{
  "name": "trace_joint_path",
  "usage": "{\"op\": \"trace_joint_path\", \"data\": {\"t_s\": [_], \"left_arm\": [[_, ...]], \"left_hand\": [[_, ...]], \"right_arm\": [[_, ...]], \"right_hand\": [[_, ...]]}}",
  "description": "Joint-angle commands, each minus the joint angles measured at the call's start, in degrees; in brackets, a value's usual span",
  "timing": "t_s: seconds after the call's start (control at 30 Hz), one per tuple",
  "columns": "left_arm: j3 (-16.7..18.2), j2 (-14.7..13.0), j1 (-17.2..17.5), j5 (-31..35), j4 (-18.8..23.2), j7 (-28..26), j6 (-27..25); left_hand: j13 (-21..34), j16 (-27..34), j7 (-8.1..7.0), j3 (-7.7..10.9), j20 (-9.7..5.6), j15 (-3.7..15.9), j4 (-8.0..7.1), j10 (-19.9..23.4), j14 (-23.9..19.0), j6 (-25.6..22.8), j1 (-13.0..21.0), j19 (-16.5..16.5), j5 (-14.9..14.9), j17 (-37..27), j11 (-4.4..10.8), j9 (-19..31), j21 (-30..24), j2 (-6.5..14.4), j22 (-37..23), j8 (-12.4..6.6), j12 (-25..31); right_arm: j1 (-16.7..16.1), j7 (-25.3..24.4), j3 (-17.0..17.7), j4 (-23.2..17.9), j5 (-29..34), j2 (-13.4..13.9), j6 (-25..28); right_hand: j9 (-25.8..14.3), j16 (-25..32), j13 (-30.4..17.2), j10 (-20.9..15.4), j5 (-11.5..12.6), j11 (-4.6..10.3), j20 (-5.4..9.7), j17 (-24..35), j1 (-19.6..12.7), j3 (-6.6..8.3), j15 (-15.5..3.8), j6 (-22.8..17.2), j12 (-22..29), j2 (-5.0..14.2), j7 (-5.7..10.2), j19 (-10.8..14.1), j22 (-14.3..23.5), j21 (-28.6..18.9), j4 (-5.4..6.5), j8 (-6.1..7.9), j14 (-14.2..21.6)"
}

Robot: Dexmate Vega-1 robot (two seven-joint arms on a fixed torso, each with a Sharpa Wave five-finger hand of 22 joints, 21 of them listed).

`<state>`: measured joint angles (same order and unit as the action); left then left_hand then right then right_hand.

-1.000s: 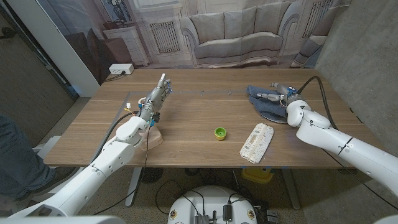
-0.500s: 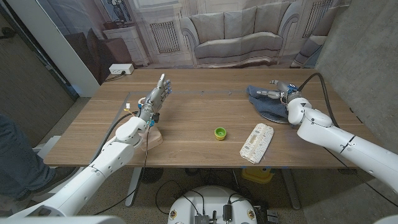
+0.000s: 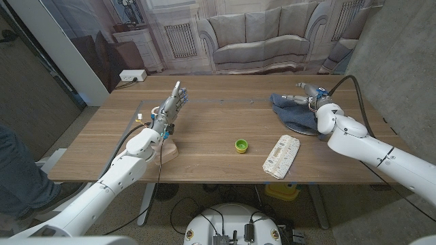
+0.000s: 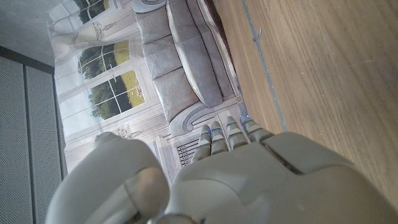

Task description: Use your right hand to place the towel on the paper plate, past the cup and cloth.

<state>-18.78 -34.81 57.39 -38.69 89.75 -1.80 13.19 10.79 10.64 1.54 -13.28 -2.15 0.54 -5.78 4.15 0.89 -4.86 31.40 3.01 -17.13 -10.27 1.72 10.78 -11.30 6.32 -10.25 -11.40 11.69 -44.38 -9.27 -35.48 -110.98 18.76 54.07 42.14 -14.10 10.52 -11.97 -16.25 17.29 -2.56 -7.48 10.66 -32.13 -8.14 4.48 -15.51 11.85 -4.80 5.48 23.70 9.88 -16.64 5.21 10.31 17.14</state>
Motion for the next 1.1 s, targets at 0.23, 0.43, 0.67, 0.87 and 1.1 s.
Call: {"op": "trace_joint_path", "data": {"t_s": [0.23,0.43,0.67,0.87,1.1], "left_arm": [[0.34,-0.13,0.97,0.04,0.71,-0.38,0.67],[0.35,-0.12,1.06,-0.04,0.64,-0.18,0.84],[0.49,-0.36,1.21,-0.47,0.38,0.39,0.79],[0.45,-0.57,1.21,-0.62,0.09,1.01,0.80],[0.84,-0.91,1.57,-0.86,-0.10,1.48,1.30]], "left_hand": [[0.27,0.17,0.02,-0.43,-0.25,0.18,0.04,0.56,-0.28,-0.53,0.29,-0.17,0.14,-0.26,0.15,0.09,-0.21,0.31,-0.11,-0.11,0.17],[0.27,0.16,0.02,-0.47,-0.26,0.24,0.04,0.50,-0.25,-0.55,0.30,-0.16,0.13,-0.26,0.11,0.09,-0.21,0.33,-0.11,-0.11,0.15],[0.27,0.14,0.03,-0.51,-0.26,0.21,0.03,0.57,-0.22,-0.52,0.31,-0.17,0.13,-0.26,0.03,0.09,-0.21,0.34,-0.11,-0.09,0.17],[0.27,0.16,0.00,-0.56,-0.23,0.19,0.02,0.51,-0.25,-0.53,0.32,-0.15,0.13,-0.26,0.25,0.09,-0.20,0.35,-0.11,-0.09,0.14],[0.27,0.15,-0.04,-0.60,-0.26,0.18,0.01,0.52,-0.25,-0.53,0.33,-0.16,0.13,-0.26,0.17,0.09,-0.21,0.37,-0.11,-0.09,0.14]], "right_arm": [[-0.71,0.07,1.84,-4.30,1.55,1.75,1.12],[-0.80,0.00,2.55,-5.31,1.98,2.11,1.44],[-0.64,-0.14,2.95,-6.44,2.87,2.21,2.13],[-0.28,-0.04,2.81,-6.99,3.75,1.94,2.68],[0.02,0.13,2.36,-7.44,4.77,1.37,3.74]], "right_hand": [[0.11,0.30,-0.13,-0.41,0.49,-0.43,0.04,0.16,0.58,-0.65,-0.46,0.31,0.27,0.15,-0.17,0.44,0.16,0.33,-0.02,0.46,0.08],[0.18,0.30,-0.11,-0.37,0.58,-0.36,0.04,0.15,0.71,-0.75,-0.44,0.29,0.30,0.18,-0.19,0.48,0.16,0.46,0.05,0.54,0.05],[0.25,0.24,-0.09,-0.34,0.68,-0.21,0.03,0.14,0.84,-0.84,-0.61,0.34,0.35,0.23,-0.17,0.48,0.17,0.62,0.13,0.58,-0.12],[0.31,0.24,-0.07,-0.24,0.77,-0.30,0.06,0.13,0.91,-0.91,-0.82,0.32,0.35,0.27,-0.15,0.45,0.17,0.77,0.17,0.65,-0.15],[0.38,0.23,-0.05,-0.20,0.86,-0.33,0.07,0.12,0.99,-0.98,-0.76,0.38,0.38,0.32,-0.17,0.43,0.18,0.92,0.22,0.67,-0.22]]}}
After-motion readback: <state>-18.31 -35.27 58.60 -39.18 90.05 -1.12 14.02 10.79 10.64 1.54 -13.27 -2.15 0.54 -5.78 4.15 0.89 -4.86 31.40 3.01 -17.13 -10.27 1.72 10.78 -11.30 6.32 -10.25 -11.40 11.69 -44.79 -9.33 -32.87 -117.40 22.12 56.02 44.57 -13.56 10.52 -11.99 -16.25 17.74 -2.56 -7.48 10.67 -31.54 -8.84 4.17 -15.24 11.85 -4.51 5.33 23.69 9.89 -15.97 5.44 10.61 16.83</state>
